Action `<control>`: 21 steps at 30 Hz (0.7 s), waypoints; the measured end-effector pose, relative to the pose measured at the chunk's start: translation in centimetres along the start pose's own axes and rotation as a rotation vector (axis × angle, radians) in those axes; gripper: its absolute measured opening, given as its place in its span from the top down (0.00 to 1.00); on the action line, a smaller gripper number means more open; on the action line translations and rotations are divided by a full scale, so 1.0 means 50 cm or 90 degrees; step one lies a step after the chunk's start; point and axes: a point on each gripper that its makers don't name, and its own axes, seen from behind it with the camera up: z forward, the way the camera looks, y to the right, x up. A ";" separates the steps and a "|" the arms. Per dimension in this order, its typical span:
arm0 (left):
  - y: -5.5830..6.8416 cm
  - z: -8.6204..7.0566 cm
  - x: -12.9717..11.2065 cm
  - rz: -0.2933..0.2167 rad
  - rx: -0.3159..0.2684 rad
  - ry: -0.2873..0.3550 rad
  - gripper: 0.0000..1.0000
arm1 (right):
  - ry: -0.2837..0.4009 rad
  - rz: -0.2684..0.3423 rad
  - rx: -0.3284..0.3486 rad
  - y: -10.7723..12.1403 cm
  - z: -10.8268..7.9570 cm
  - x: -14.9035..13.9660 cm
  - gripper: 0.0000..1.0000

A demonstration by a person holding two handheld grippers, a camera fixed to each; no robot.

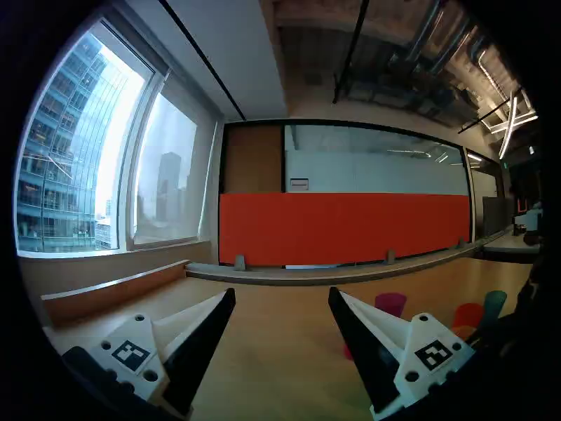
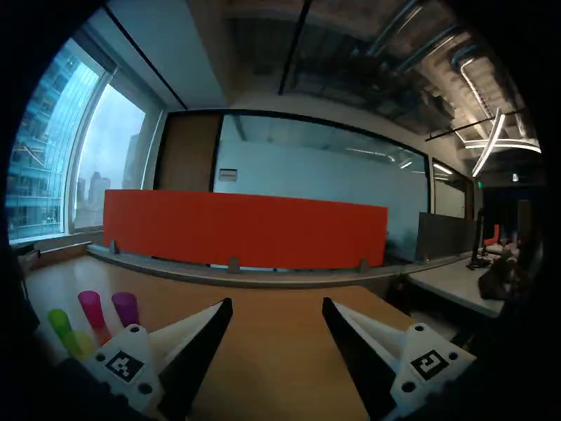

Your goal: Pour water

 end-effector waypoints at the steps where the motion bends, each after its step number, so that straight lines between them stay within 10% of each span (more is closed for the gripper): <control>1: 0.002 0.000 -0.003 0.001 0.000 -0.002 0.01 | -0.001 0.001 0.000 0.000 -0.001 -0.001 0.01; 21: 0.045 0.008 -0.063 -0.004 -0.020 -0.028 0.01 | -0.004 0.006 -0.015 0.027 -0.015 -0.002 0.01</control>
